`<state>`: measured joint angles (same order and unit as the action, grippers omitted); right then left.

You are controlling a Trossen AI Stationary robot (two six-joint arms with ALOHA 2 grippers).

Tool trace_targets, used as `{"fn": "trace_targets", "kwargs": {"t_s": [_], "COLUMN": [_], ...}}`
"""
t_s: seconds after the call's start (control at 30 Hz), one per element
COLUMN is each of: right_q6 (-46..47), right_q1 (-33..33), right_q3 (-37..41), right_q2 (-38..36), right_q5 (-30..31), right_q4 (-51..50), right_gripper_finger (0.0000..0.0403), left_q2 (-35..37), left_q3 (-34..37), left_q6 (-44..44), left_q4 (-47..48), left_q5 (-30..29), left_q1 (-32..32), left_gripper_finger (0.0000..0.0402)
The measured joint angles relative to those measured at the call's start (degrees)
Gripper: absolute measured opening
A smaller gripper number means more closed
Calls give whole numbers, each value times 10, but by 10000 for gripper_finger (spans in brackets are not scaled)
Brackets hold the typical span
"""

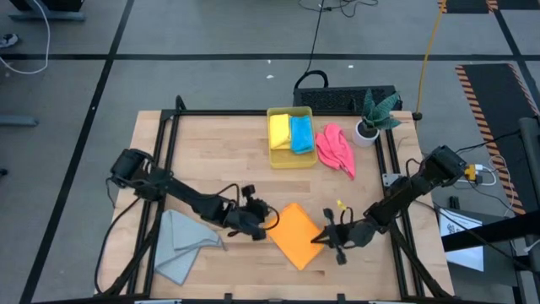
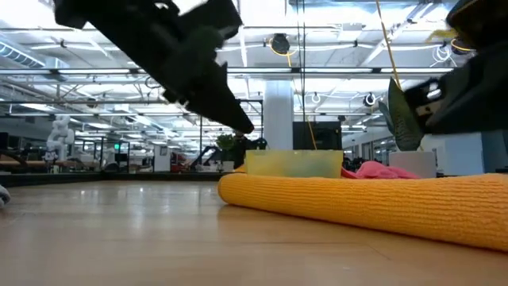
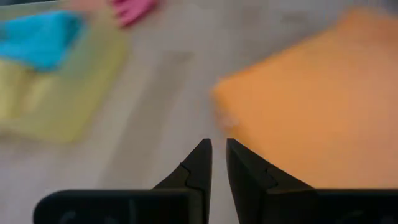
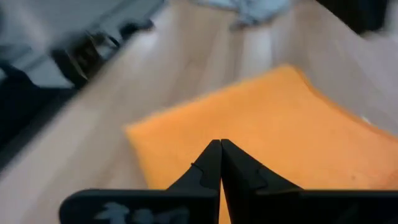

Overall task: Fold microfiber towels
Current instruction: Fold the orange microfiber towel

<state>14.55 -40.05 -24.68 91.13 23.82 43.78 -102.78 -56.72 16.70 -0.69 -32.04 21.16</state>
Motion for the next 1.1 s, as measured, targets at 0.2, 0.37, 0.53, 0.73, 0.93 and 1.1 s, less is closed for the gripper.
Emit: {"fn": "trace_targets", "kwargs": {"t_s": [0.2,0.37,0.53,0.73,0.93,1.1], "right_q6": [28,45,78,98,16,-28], "right_q1": [26,38,38,12,-16,-2], "right_q3": [0,0,0,-3,-29,-32], "right_q2": [17,36,22,18,18,18], "right_q5": [-16,-17,-14,-48,-59,-13], "right_q4": [-39,-69,-134,-132,-100,-34], "right_gripper_finger": [0,0,0,0,0,0], "left_q2": [-20,-79,-105,-86,-38,-16], "left_q3": [-1,1,-1,0,1,1], "left_q6": [3,1,1,-52,-53,-41], "left_q4": [-52,-94,-87,-27,38,10], "left_q5": [125,190,185,120,95,113], "left_q1": [18,18,5,-25,-53,-40], "left_gripper_finger": [51,51,51,51,51,51]}}
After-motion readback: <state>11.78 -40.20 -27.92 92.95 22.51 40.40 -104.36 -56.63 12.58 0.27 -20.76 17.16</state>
